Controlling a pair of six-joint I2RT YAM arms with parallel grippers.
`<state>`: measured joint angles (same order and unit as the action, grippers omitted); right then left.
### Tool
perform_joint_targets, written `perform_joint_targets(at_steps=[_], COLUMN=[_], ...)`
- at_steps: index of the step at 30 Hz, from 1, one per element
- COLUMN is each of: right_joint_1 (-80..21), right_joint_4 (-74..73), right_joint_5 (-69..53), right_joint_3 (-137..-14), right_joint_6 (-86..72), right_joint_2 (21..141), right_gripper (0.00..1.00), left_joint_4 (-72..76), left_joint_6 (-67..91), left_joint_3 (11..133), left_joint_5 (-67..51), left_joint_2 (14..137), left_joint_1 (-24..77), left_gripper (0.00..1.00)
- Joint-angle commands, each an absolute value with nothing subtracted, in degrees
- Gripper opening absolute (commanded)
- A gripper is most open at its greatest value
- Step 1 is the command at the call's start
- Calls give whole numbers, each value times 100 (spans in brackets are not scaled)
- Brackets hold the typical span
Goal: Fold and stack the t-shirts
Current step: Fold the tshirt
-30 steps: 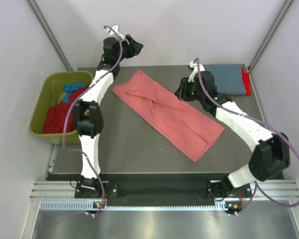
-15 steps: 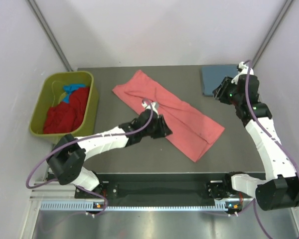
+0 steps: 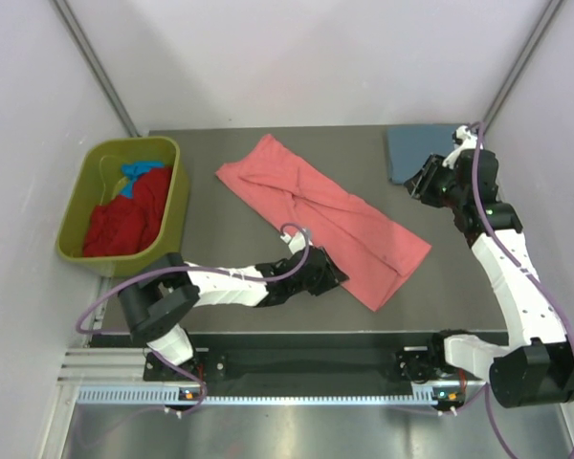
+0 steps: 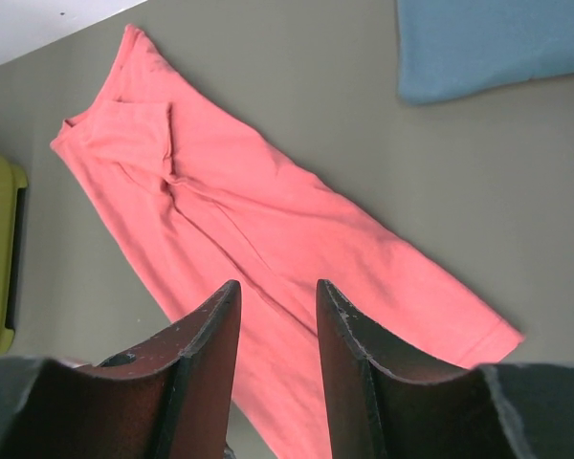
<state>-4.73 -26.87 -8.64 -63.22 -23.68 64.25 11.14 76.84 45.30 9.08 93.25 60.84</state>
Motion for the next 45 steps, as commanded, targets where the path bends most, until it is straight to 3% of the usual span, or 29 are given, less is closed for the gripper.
perform_joint_targets(at_steps=[1, 20, 27, 30, 35, 45], right_joint_1=[-334, -308, -308, -308, -308, -308], right_joint_4=[-2514, -2215, -2171, -2153, -2153, -2250], right_joint_5=[-1028, -1125, -1178, -1169, -1230, -1459], right_joint_3=[-6275, -5915, -5906, -5889, -5862, -5774], right_joint_6=[-2373, -2601, -2619, -2645, -2663, -2575], right_joint_2=[6310, 6232, 6205, 6179, 6170, 6170], right_gripper=[38, 38, 38, 38, 38, 38], left_joint_4=[1609, 1512, 1415, 1371, 977, -755], left_joint_6=[8033, 8332, 8350, 8332, 8175, 7717], left_joint_3=[4579, 4711, 4869, 4852, 4799, 4388], left_joint_5=[976, 1134, 1028, 1028, 1134, 1607], left_joint_2=[9535, 10301, 10573, 10591, 10415, 9170], left_joint_1=[6161, 6398, 6407, 6416, 6416, 6416], left_gripper=[43, 42, 37, 32, 0, 0])
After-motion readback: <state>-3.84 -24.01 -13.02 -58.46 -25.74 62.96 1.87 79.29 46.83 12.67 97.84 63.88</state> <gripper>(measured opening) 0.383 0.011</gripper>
